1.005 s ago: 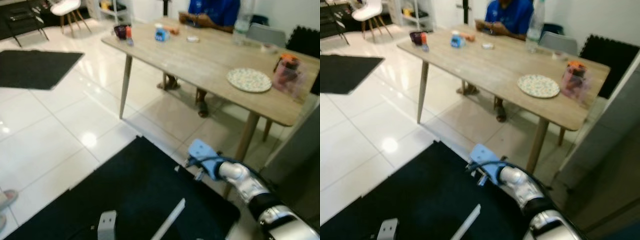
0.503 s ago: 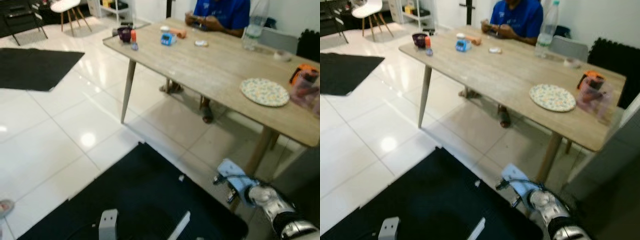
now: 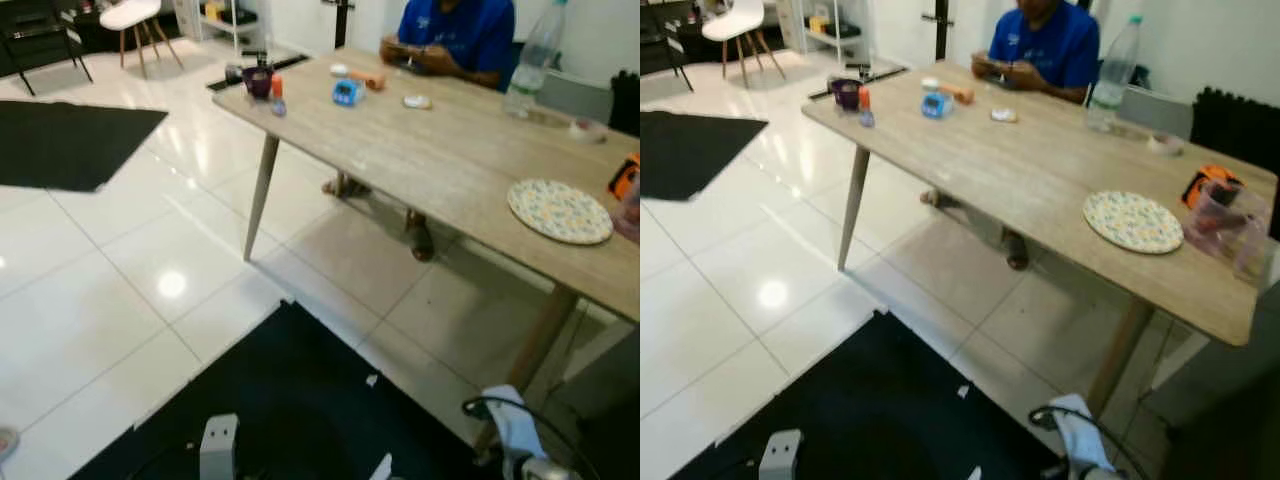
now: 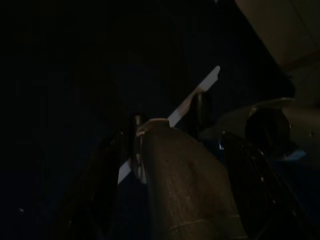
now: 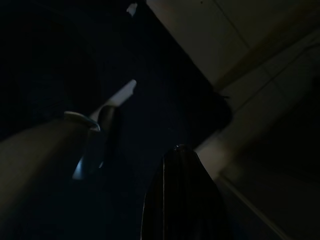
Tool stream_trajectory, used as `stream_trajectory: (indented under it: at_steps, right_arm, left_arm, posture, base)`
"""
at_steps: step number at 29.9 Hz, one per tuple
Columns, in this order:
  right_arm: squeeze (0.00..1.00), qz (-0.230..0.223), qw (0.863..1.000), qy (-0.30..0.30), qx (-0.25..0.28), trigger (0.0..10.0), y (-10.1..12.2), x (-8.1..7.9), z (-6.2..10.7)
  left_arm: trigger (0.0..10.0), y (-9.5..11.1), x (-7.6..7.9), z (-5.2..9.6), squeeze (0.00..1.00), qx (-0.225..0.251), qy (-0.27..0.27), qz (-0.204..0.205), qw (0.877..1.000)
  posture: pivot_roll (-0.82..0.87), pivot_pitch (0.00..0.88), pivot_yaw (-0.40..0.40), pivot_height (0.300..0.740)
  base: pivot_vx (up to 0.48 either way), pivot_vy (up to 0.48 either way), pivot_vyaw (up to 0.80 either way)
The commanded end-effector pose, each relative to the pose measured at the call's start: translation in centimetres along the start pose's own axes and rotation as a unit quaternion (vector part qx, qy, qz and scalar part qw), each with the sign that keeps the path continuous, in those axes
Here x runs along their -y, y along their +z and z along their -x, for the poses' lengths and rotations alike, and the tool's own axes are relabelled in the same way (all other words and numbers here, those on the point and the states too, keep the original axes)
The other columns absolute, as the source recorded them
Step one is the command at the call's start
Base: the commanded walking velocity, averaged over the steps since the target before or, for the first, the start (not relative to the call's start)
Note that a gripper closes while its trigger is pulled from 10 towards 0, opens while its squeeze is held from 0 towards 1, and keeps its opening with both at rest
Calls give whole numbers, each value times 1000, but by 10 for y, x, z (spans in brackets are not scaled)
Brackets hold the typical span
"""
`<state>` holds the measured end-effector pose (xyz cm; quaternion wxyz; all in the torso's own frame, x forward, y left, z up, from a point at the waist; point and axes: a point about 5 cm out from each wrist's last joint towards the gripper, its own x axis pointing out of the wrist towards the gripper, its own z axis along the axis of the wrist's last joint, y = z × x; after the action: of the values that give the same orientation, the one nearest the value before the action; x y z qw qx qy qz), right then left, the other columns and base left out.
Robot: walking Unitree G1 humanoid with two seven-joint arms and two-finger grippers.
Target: Restocking fridge
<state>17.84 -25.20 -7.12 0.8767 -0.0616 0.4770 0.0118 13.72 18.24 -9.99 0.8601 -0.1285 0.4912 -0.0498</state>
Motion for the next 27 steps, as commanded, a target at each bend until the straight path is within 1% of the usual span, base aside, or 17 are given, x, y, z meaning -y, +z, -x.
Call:
stream_trajectory:
  at_steps: [1,2,3,4,5,6,8,13,18,27]
  right_arm:
    - [0,-38,999,-9,-9,10000,-9,4,2]
    - [0,-41,999,-12,-16,10000,-14,5,3]
    - [0,-41,999,-12,-16,10000,-14,5,3]
    - [0,-37,999,-14,-26,10000,-20,5,4]
    - [0,-37,999,-14,-26,10000,-20,5,4]
    - [0,-37,999,-17,-35,10000,-25,5,5]
    - [0,-37,998,-19,-41,10000,-29,5,6]
    - [0,-52,996,-33,-57,10000,-43,8,10]
    - [0,-58,995,-39,-64,10000,-48,9,11]
    - [0,-56,996,-41,-61,10000,-45,10,11]
  left_arm:
    - [10000,-1,-3,1,0,-7,5,-4,1000]
    - [10000,-1,-3,1,0,-7,5,-4,1000]
    - [10000,-1,-3,1,0,-7,5,-4,1000]
    - [10000,-1,-3,1,0,-7,6,-4,1000]
    - [10000,-1,-3,1,0,-7,6,-4,1000]
    - [10000,-1,-4,1,0,-6,7,-3,1000]
    - [10000,-1,-4,1,0,-6,7,-2,1000]
    - [10000,-2,-5,2,0,-8,9,-1,1000]
    - [10000,-4,-6,3,0,-10,10,0,1000]
    - [10000,-6,-6,3,0,-11,11,1,1000]
  posture:
    - [-12,0,0,740]
    - [-12,0,0,740]
    - [-12,0,0,740]
    - [-12,0,0,740]
    - [-12,0,0,740]
    - [-12,0,0,740]
    - [-8,0,-4,740]
    - [-11,0,-3,740]
    - [-11,0,-3,740]
    - [-11,0,-3,740]
  base:
    - [431,0,0]
    - [307,0,0]
    - [307,0,0]
    - [311,0,0]
    - [311,0,0]
    - [304,0,0]
    - [306,0,0]
    - [331,0,0]
    - [333,0,0]
    - [307,0,0]
